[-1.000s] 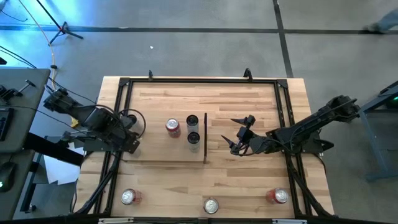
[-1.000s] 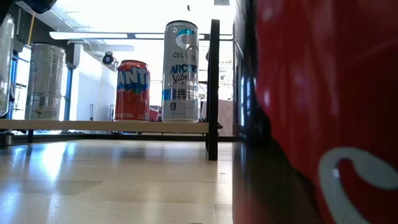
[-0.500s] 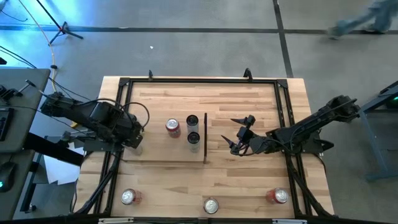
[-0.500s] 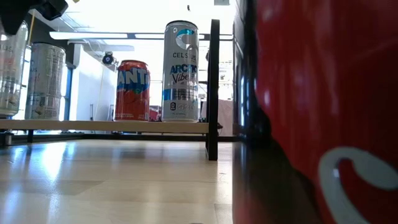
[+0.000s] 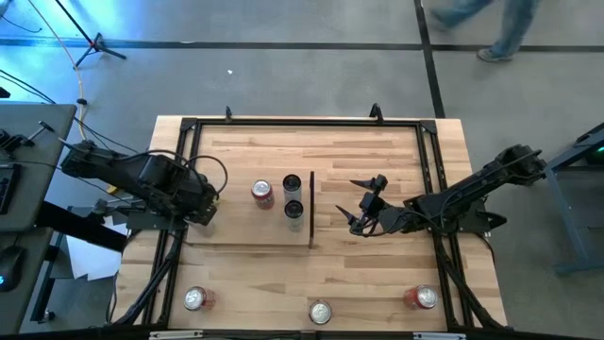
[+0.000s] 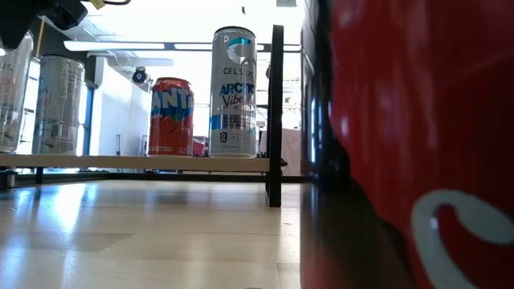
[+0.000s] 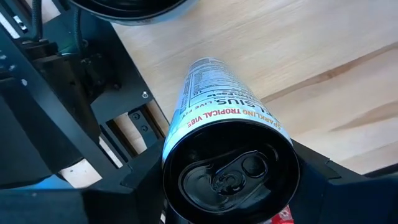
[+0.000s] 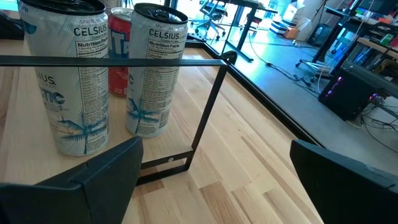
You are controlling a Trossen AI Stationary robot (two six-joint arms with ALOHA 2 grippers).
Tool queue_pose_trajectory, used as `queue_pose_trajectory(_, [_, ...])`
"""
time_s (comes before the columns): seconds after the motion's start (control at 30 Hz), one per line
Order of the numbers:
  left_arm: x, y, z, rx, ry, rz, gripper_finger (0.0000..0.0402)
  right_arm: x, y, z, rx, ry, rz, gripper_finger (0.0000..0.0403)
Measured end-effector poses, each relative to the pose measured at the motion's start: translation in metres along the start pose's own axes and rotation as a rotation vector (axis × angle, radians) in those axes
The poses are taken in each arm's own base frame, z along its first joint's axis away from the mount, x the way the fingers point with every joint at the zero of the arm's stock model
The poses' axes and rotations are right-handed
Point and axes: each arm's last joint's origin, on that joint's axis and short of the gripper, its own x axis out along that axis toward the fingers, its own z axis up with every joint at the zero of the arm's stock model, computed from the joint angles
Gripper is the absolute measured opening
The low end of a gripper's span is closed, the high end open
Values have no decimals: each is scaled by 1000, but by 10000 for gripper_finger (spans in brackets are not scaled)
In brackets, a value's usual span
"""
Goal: Place canned beverage on shelf
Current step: Put the white yellow soda can aligned with the other white yellow soda can on the shelf
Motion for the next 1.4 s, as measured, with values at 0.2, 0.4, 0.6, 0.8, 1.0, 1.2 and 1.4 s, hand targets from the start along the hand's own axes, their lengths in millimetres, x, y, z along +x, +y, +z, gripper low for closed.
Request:
queue_pose_trajectory(0.2, [1, 0, 0, 0, -6, 3, 227, 0, 0, 0, 0, 0, 0, 393])
queue_pose_trajectory(0.4, [0, 2, 0, 1, -21, -1, 230, 0, 0, 0, -1, 0, 0, 393])
queue_pose_trajectory(0.6, [0, 2, 0, 0, -21, -1, 230, 0, 0, 0, 0, 0, 0, 393])
queue_pose_trajectory(0.8, [0, 2, 0, -2, -20, -2, 230, 0, 0, 0, 0, 0, 0, 393])
queue_pose_trajectory(1.0, [0, 2, 0, -1, -11, -3, 230, 0, 0, 0, 0, 0, 0, 393])
queue_pose_trajectory(1.2, [0, 2, 0, -4, 0, -5, 230, 0, 0, 0, 0, 0, 0, 393])
queue_pose_trajectory(1.4, [0, 2, 0, -28, 2, -5, 249, 0, 0, 0, 0, 0, 0, 393])
